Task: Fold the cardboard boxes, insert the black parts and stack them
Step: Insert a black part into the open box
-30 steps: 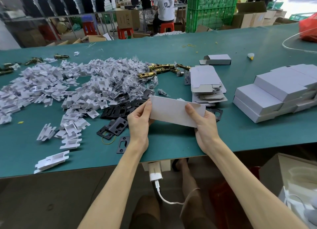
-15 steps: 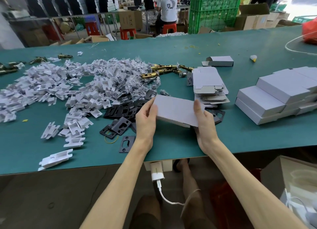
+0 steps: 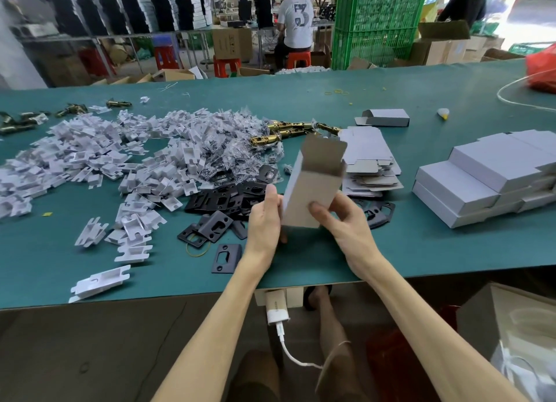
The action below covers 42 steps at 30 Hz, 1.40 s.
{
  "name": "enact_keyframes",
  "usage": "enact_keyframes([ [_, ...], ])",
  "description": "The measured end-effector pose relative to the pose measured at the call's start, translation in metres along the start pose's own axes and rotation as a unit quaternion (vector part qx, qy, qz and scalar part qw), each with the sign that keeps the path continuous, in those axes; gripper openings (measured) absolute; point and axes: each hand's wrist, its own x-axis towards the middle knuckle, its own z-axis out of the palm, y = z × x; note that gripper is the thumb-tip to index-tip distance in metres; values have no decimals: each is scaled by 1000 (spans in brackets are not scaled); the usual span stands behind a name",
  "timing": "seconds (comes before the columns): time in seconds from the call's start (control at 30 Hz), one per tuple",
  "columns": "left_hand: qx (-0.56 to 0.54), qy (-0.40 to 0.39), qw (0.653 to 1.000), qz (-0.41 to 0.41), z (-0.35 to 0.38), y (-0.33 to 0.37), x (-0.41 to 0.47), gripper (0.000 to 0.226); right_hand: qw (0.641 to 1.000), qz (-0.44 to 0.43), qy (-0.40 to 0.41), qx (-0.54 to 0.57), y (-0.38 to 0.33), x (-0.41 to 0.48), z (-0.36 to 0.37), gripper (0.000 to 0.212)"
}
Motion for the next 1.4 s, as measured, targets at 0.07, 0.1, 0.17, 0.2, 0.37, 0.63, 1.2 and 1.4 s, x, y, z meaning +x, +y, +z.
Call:
enact_keyframes([
  [0.07, -27, -50, 998, 19, 1, 2, -1, 54, 999, 8, 30, 16, 1, 0, -2, 29],
  [0.1, -44, -65, 997, 25, 0, 3, -2, 45, 999, 9, 29, 11, 2, 0, -3, 29],
  [0.17, -56, -88, 994, 31, 0, 3, -2, 39, 1000, 9, 15, -12, 4, 2, -3, 24],
  [0.2, -52, -92, 994, 31, 0, 1, -2, 41, 1000, 10, 10, -16, 5, 2, -2, 24],
  [0.37, -88, 20, 996, 2, 1, 0, 1, 42, 999, 19, 36, -21, 5, 4, 1, 27],
  [0.63, -169, 131, 977, -23, -2, -8, 12, 23, 998, 36, 21, -40, 13, 6, -2, 12],
  [1.2, -206, 125, 970, -34, -6, 3, 5, 31, 987, 18, -1, -158, 5, 2, 10, 18],
  [1.4, -201, 140, 969, -28, -2, 1, 8, 25, 958, -17, 22, -287, -3, 40, 27, 22],
])
